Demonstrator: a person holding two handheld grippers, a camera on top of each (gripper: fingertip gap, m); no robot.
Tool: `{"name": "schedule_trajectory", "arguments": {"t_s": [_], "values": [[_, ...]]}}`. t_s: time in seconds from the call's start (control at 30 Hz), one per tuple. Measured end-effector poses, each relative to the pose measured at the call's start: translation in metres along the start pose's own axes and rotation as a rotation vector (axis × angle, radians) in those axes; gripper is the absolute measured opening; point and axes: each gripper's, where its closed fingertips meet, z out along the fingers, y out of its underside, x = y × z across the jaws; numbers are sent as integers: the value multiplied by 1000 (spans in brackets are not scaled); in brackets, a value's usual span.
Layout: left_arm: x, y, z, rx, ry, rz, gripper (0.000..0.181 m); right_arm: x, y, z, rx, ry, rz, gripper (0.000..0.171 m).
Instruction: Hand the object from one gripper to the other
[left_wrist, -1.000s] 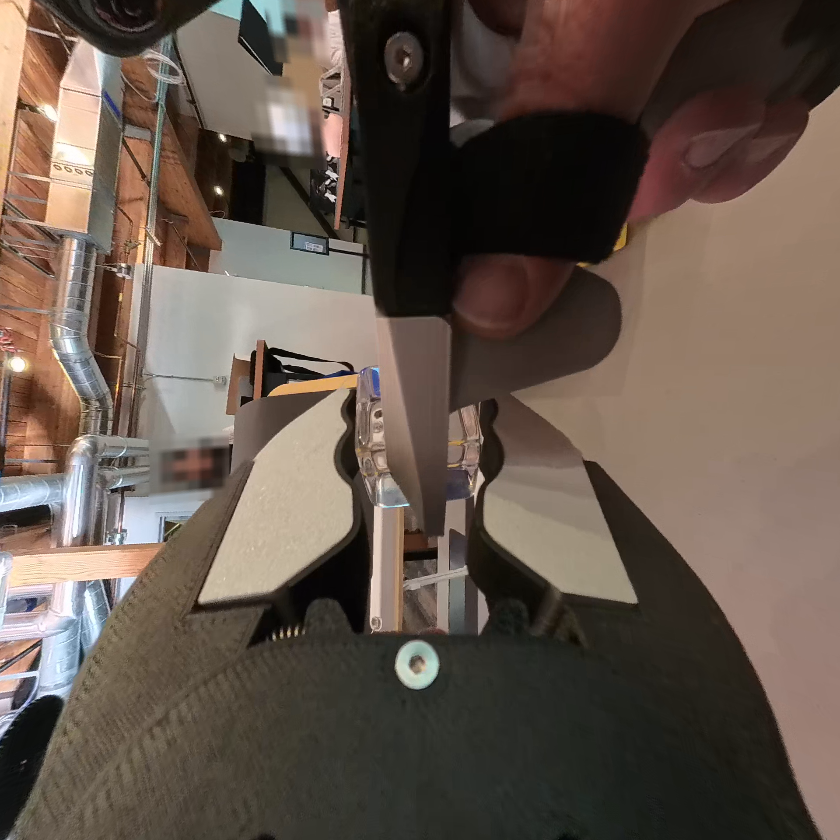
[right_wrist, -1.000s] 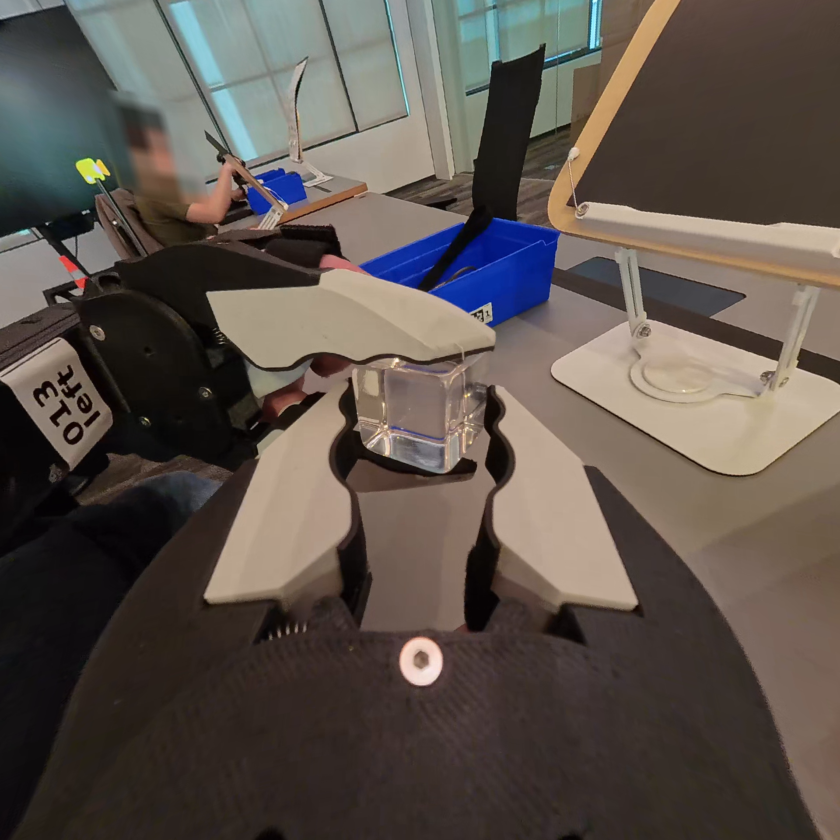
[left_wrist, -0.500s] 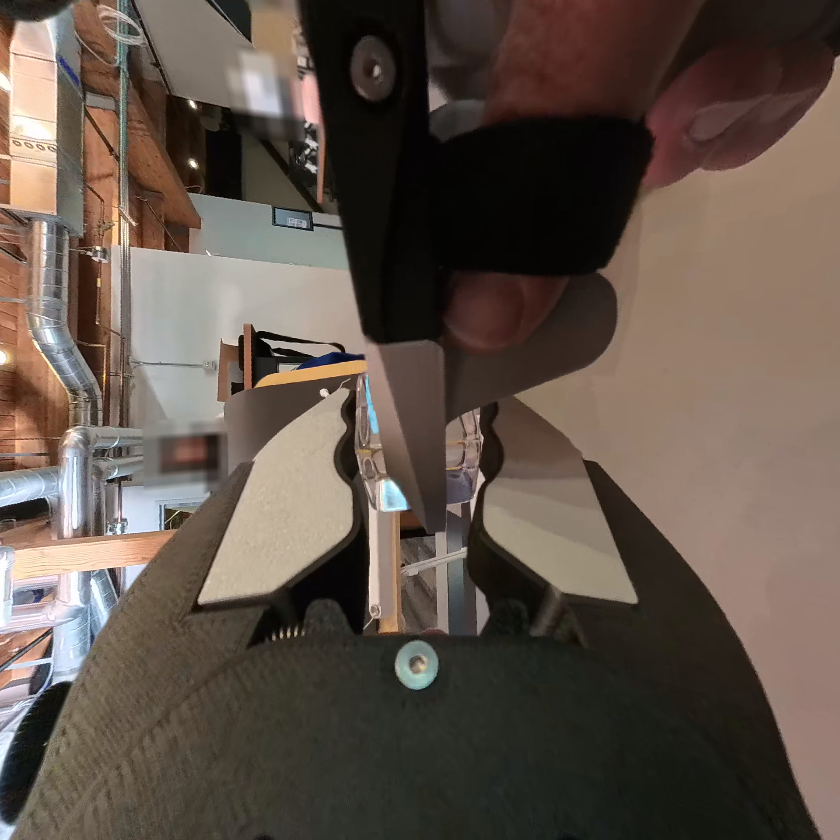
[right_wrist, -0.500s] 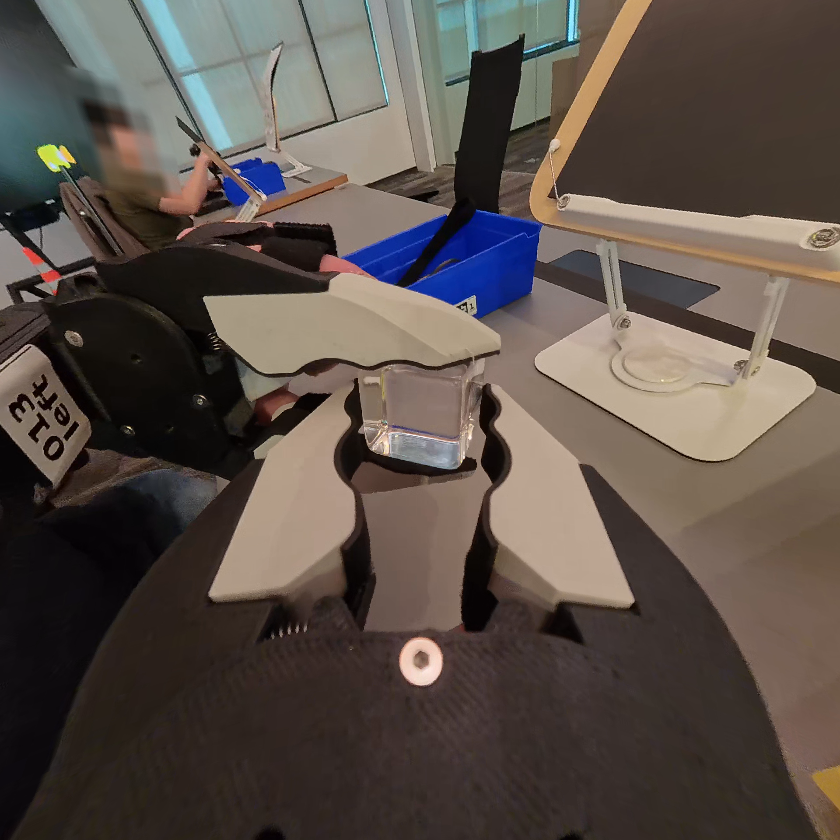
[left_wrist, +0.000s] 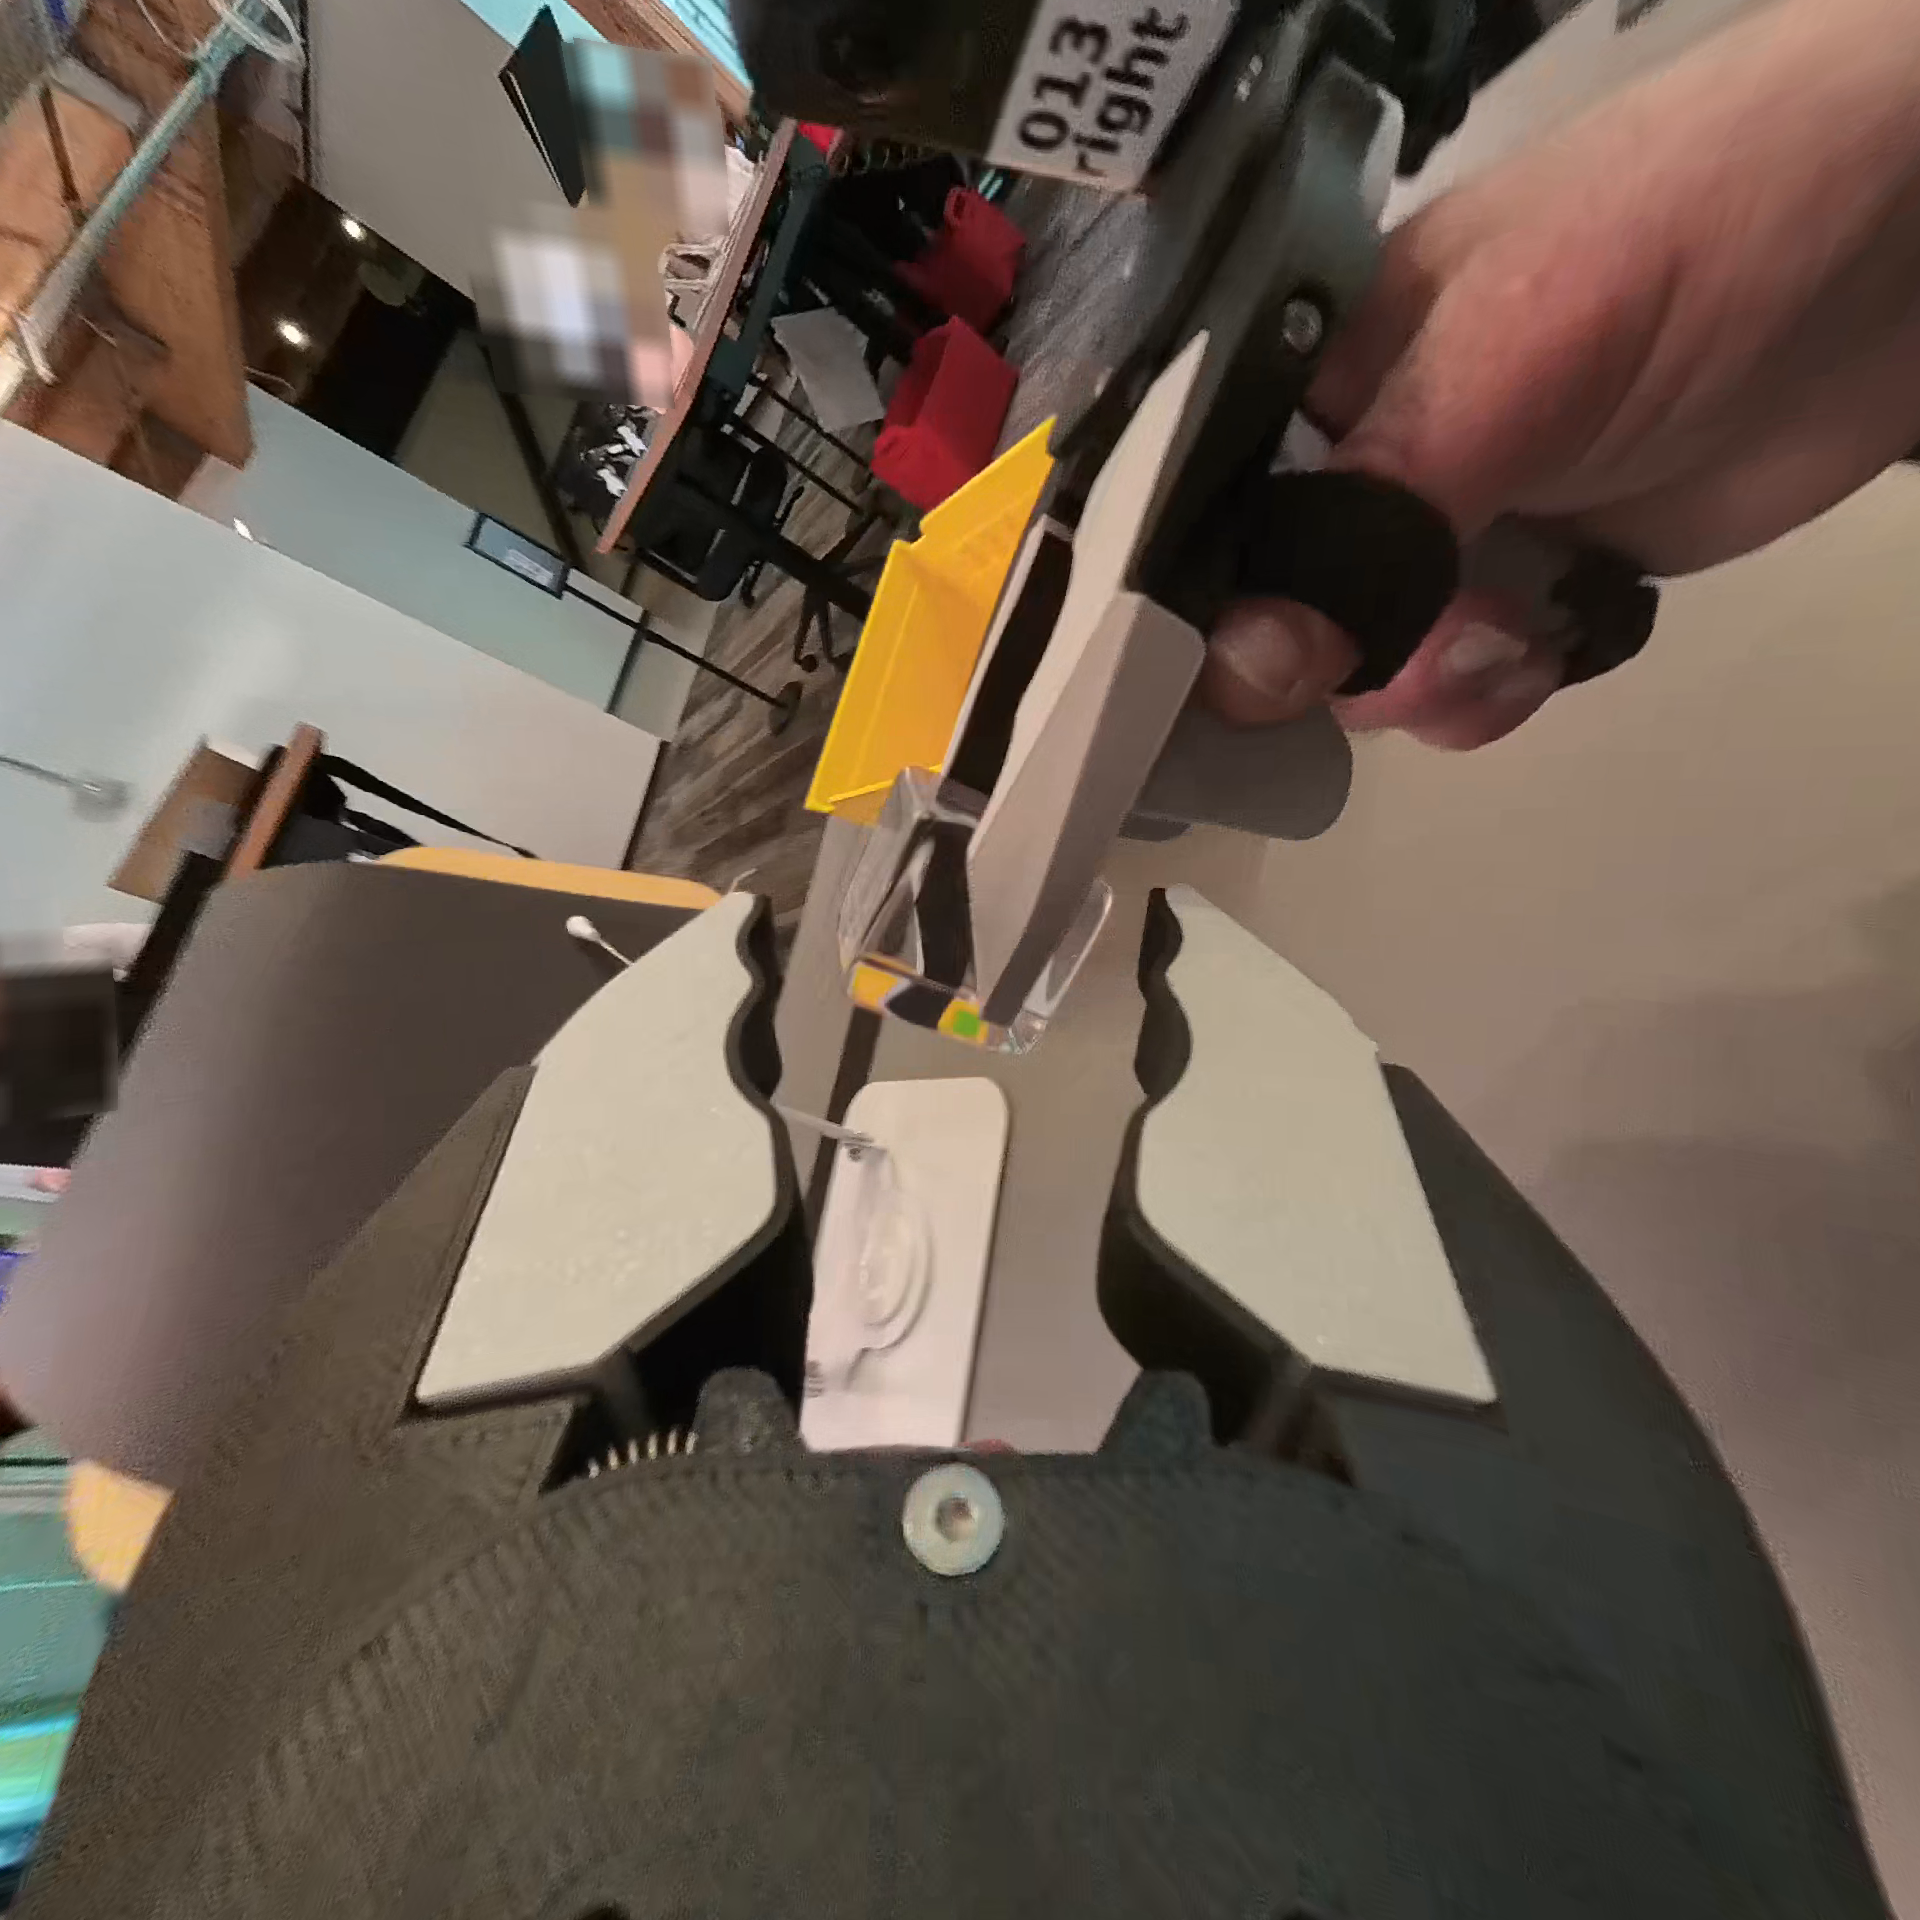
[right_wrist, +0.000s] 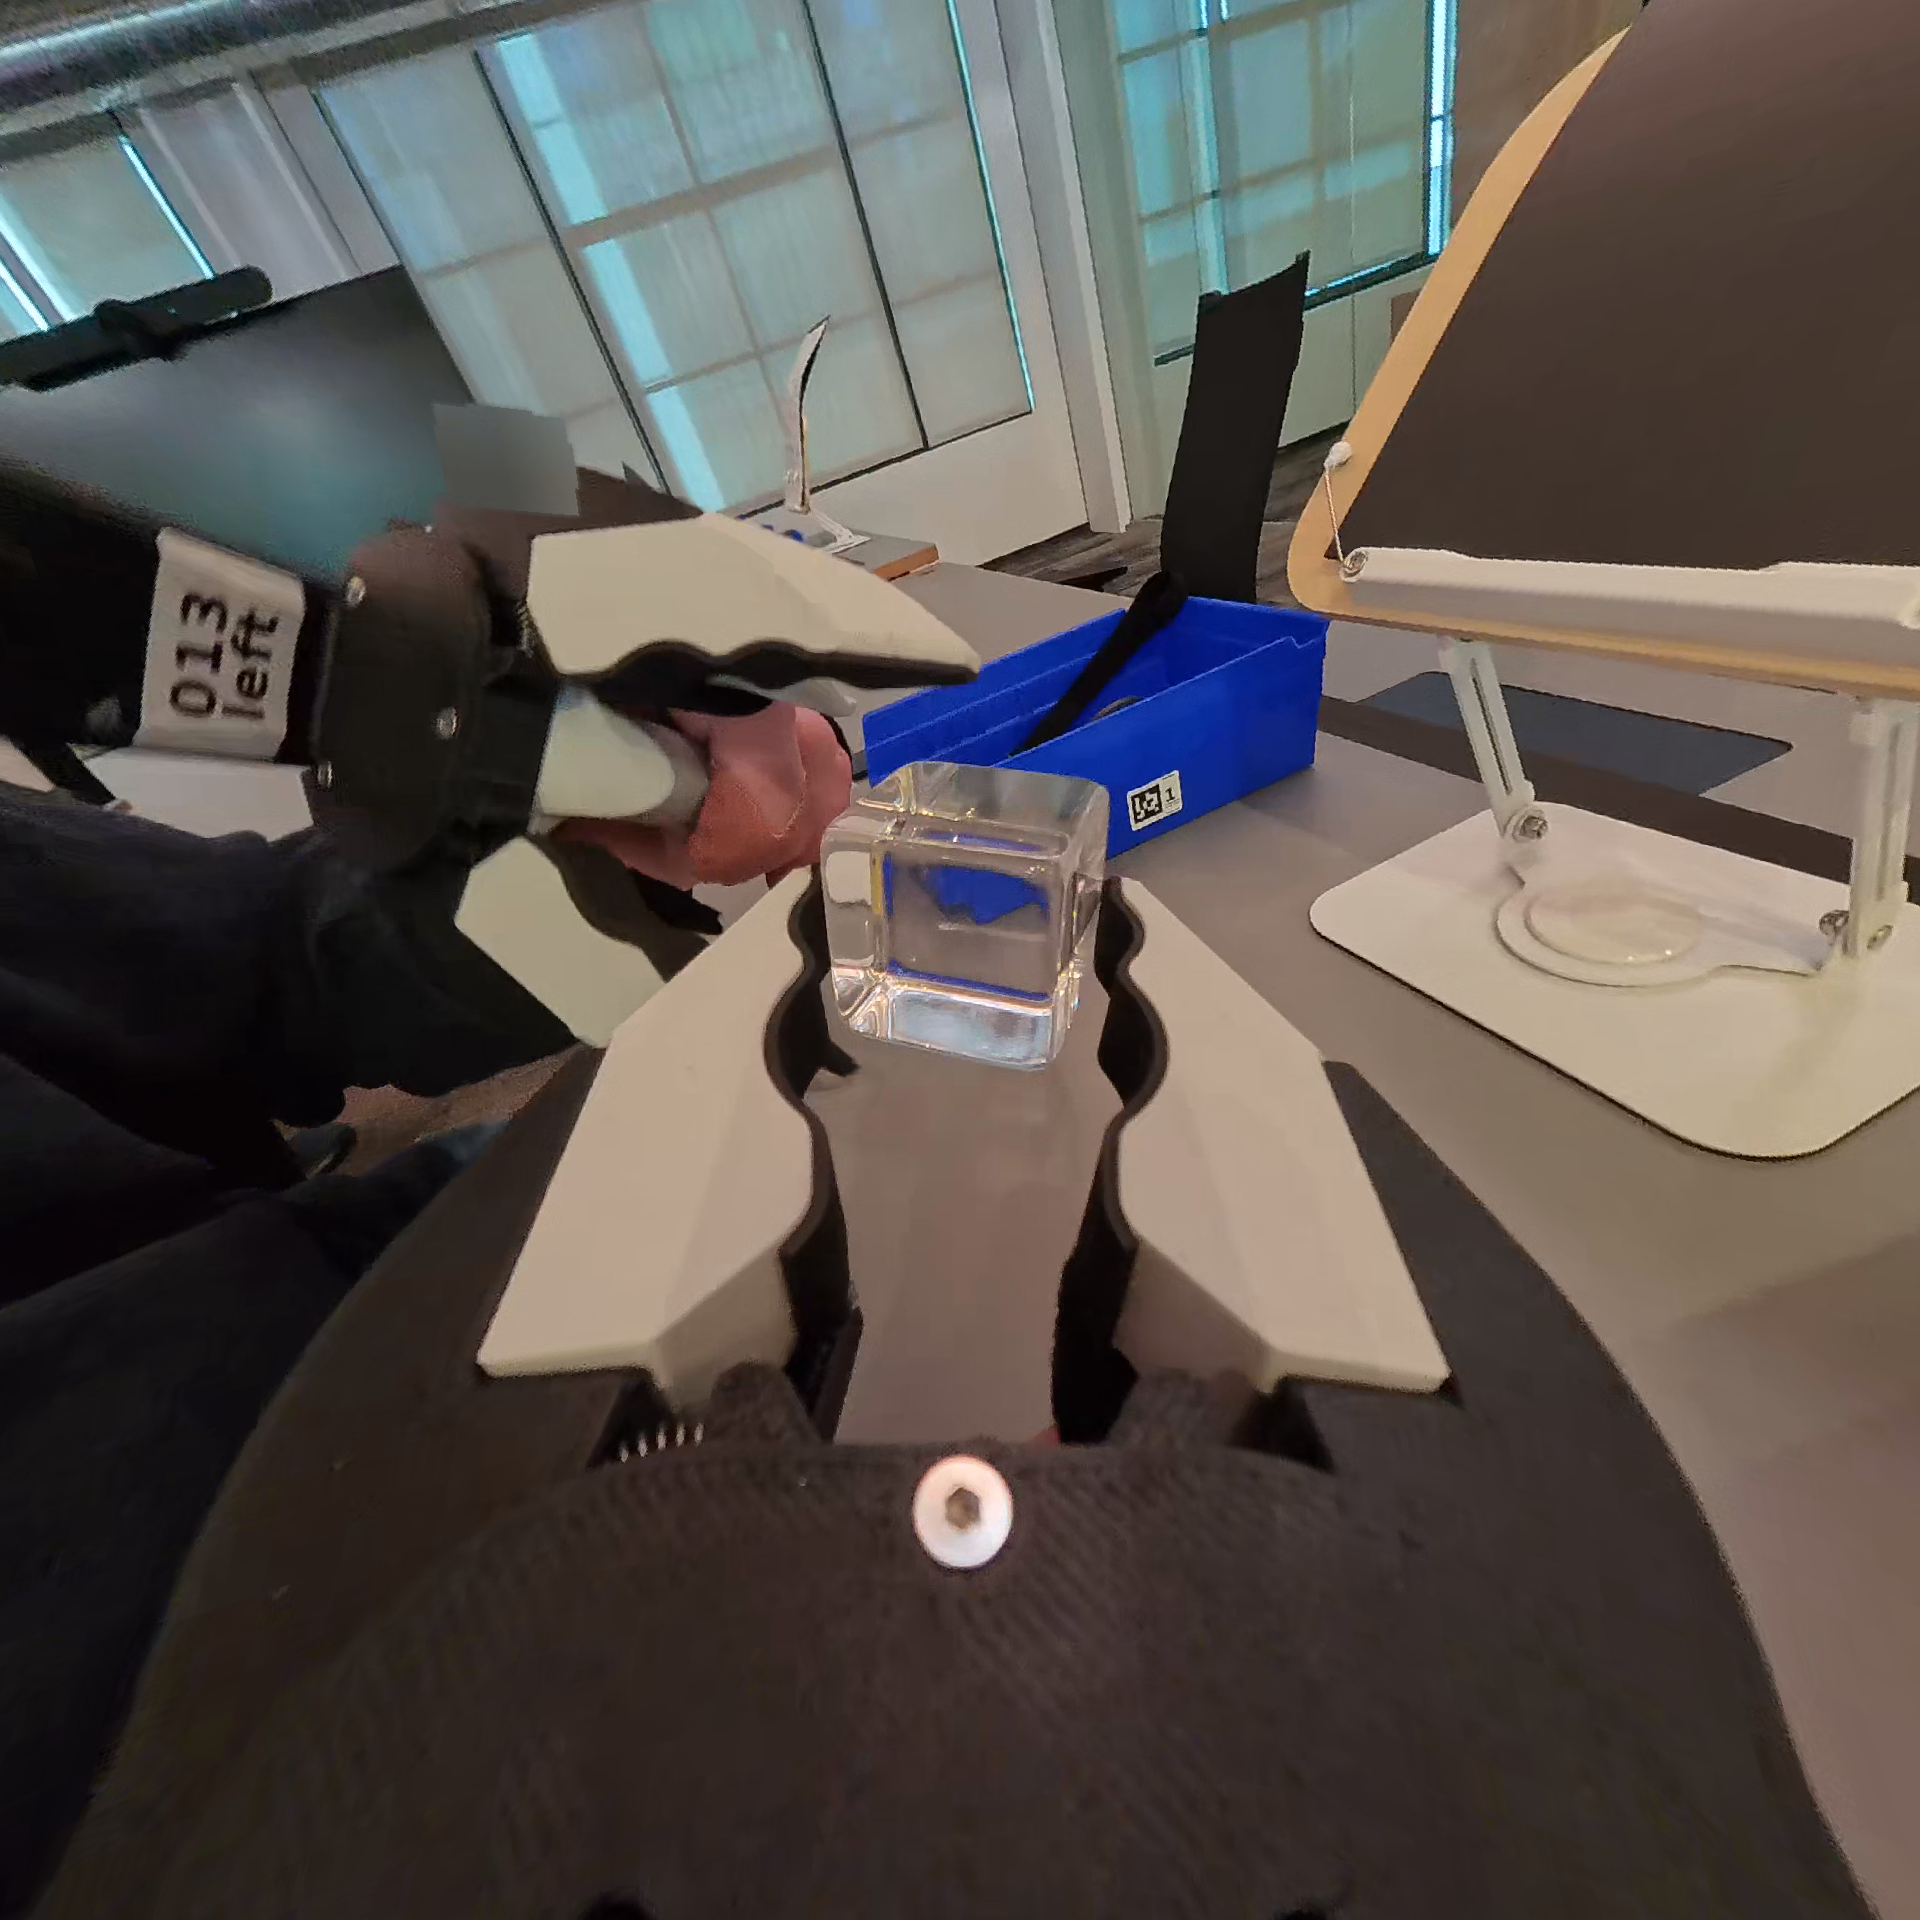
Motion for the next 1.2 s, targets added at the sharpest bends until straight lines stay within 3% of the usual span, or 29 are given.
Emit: {"name": "schedule_trajectory", "arguments": {"t_s": [0.27,0.37,0.6,0.97,1.2], "values": [[-6,-19,-19,270,306,-660,79,-19,1,-8,-17,-193,-77,49],[-10,-24,-25,371,414,-815,76,-31,5,-11,-53,-278,-126,49],[5,-32,-25,424,616,-896,68,-43,16,-14,-138,-406,-201,49],[27,-36,-18,395,640,-812,49,-52,18,-14,-130,-508,-164,49],[18,-36,-18,404,565,-807,44,-46,9,-12,-72,-454,-162,46]]}}
